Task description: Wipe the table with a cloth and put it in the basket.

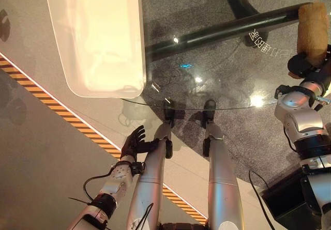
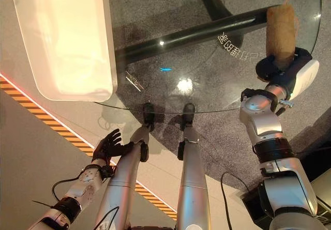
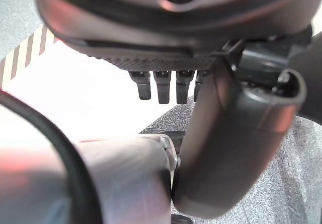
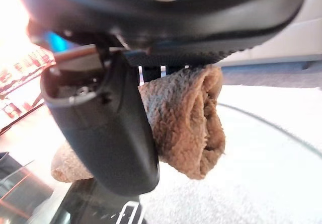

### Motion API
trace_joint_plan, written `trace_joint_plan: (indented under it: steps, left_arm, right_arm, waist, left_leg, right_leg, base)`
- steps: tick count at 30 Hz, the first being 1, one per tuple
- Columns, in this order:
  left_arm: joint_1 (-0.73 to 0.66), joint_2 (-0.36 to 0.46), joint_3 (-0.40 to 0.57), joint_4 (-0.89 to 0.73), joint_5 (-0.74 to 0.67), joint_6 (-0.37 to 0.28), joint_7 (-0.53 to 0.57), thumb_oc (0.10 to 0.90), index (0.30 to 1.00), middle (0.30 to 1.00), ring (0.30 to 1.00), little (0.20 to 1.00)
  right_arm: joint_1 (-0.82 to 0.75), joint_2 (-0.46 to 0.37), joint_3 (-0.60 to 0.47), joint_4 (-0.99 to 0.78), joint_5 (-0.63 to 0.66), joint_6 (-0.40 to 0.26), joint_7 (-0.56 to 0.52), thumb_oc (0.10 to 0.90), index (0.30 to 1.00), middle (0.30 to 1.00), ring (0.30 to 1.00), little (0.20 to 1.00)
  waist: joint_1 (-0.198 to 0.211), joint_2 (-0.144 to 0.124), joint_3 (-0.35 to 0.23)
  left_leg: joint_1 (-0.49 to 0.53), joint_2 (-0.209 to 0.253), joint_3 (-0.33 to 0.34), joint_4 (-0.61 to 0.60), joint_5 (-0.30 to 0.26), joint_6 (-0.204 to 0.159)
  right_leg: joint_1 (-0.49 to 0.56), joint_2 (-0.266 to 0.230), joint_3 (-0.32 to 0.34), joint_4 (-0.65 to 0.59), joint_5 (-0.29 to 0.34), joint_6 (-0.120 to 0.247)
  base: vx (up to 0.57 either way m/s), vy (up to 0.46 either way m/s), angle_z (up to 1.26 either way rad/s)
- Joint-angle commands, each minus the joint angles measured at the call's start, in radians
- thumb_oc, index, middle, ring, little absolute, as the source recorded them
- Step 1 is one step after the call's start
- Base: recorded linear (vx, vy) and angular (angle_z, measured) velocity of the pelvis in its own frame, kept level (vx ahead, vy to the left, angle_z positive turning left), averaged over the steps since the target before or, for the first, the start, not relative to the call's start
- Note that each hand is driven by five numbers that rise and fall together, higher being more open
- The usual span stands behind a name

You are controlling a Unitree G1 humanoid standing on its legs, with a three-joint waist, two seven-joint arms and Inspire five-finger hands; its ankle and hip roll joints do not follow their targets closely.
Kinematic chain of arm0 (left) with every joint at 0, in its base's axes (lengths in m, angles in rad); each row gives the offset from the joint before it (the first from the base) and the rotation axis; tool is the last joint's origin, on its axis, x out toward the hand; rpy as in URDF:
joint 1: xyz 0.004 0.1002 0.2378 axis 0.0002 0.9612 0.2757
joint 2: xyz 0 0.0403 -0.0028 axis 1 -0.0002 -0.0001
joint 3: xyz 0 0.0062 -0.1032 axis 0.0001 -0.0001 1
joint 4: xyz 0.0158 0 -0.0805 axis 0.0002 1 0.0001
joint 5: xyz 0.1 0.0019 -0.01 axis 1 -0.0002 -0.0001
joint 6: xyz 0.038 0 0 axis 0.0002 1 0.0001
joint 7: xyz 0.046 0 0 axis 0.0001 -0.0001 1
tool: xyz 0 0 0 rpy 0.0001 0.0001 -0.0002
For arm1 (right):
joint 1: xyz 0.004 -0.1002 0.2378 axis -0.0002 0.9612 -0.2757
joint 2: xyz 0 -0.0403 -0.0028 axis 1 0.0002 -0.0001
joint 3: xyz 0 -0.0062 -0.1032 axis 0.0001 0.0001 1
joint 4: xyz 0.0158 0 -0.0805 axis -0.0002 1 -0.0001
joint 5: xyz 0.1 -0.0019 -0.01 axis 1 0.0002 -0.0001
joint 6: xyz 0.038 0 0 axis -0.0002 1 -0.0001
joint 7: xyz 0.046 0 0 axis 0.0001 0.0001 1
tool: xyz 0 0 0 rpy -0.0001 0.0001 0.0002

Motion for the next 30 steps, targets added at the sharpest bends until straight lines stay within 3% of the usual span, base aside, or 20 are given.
trace_joint_plan:
  steps: [1,8,17,30]
  left_arm:
    - [0.168,-0.008,0.005,-0.010,0.002,0.022,0.016,0.800,0.900,0.900,0.900,0.900]
    - [0.166,-0.021,0.007,-0.006,0.015,0.020,0.009,0.800,0.900,0.900,0.900,0.900]
    - [0.161,-0.033,0.019,0.010,0.040,0.019,-0.003,0.800,0.900,0.900,0.900,0.900]
    - [0.155,-0.041,0.033,0.046,0.064,-0.007,-0.039,0.800,0.900,0.900,0.900,0.900]
  right_arm:
    - [-0.036,-0.145,-0.088,-0.094,-0.065,-0.106,-0.108,0.100,0.300,0.300,0.300,0.200]
    - [-0.091,-0.144,-0.026,-0.173,-0.168,-0.088,-0.007,0.100,0.300,0.300,0.300,0.200]
    - [-0.213,-0.114,0.106,-0.277,-0.326,-0.008,0.150,0.100,0.300,0.300,0.300,0.200]
    - [-0.234,-0.023,0.308,-0.313,-0.460,0.073,0.531,0.100,0.300,0.300,0.300,0.200]
  waist:
    - [0.001,0.047,-0.022]
    - [0.010,0.048,-0.022]
    - [0.028,0.049,-0.022]
    - [0.049,0.045,-0.022]
  left_leg:
    - [0.041,-0.045,-0.025,0.027,-0.112,0.001]
    - [0.044,-0.049,-0.030,0.019,-0.104,0.000]
    - [0.046,-0.054,-0.034,0.016,-0.099,-0.004]
    - [0.035,-0.057,-0.034,0.005,-0.086,-0.006]
  right_leg:
    - [0.011,0.064,0.012,-0.055,0.033,0.013]
    - [0.012,0.062,0.006,-0.058,0.033,0.012]
    - [0.017,0.057,-0.004,-0.056,0.024,0.010]
    - [0.011,0.049,-0.023,-0.062,0.028,0.011]
  base:
    - [0.00,0.000,0.00]
    - [0.00,0.000,0.00]
    - [0.00,0.000,0.00]
    - [-0.01,0.013,0.07]
